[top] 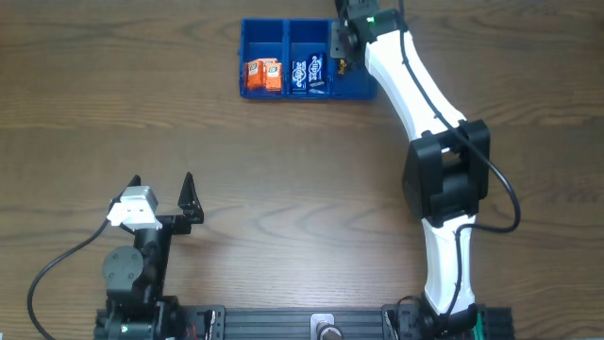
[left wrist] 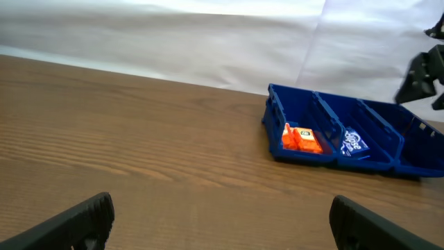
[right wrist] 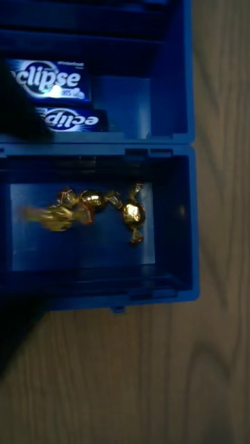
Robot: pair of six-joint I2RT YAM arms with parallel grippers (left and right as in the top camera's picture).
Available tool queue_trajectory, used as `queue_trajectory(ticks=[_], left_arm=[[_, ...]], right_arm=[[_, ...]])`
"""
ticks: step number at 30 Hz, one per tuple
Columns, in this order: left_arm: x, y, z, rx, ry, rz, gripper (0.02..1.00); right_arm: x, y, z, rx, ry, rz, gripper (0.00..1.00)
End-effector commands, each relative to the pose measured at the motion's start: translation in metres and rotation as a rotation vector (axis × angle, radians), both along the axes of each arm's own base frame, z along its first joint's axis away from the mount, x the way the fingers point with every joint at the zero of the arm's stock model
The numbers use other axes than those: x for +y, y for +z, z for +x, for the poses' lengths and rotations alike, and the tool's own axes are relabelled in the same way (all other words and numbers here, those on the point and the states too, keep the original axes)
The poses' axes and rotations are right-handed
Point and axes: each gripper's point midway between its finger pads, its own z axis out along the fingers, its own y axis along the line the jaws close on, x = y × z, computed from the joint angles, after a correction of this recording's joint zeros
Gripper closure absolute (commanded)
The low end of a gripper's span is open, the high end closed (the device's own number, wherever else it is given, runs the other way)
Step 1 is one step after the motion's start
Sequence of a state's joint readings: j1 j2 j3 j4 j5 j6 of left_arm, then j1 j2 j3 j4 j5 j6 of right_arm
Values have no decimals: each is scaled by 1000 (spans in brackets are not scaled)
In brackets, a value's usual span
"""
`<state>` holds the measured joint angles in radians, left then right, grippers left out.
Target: Sort Candies Into Trays
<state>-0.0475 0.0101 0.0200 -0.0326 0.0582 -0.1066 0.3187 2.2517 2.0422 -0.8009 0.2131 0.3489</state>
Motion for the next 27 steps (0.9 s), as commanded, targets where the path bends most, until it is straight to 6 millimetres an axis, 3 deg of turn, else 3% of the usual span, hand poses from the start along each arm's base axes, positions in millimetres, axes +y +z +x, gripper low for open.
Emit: queue_trajectory(ticks=[1, 3, 4, 5, 8, 11, 13, 18, 22, 27], left_arm=[[-1, -16, -1, 50, -6, 7, 20], [-1, -16, -1, 50, -6, 7, 20], [-1, -16, -1, 50, -6, 7, 20], [-1, -16, -1, 50, -6, 7, 20], [-1, -16, -1, 50, -6, 7, 20], [-1, -16, -1, 50, -6, 7, 20], [-1, -16, -1, 50, -6, 7, 20], [-1, -16, -1, 50, -6, 7, 20], [-1, -16, -1, 50, -6, 7, 20], [-1, -16, -1, 50, -6, 7, 20]], right_arm=[[-4, 10, -1, -4, 1, -5, 1], [-11, 28, -6, -21, -5, -3, 1], [-18, 43, -10, -43, -7, -2, 1], [-31, 71, -19, -92, -12, 1, 1], [-63, 114, -40, -193, -65, -2, 1], [-94, 144, -79, -288, -54, -38, 1], [-109, 153, -108, -331, -43, -63, 3], [-130, 151, -178, -461, -62, -55, 3], [-147, 125, -228, -588, -101, -40, 3], [-162, 97, -266, -754, -142, -23, 3]])
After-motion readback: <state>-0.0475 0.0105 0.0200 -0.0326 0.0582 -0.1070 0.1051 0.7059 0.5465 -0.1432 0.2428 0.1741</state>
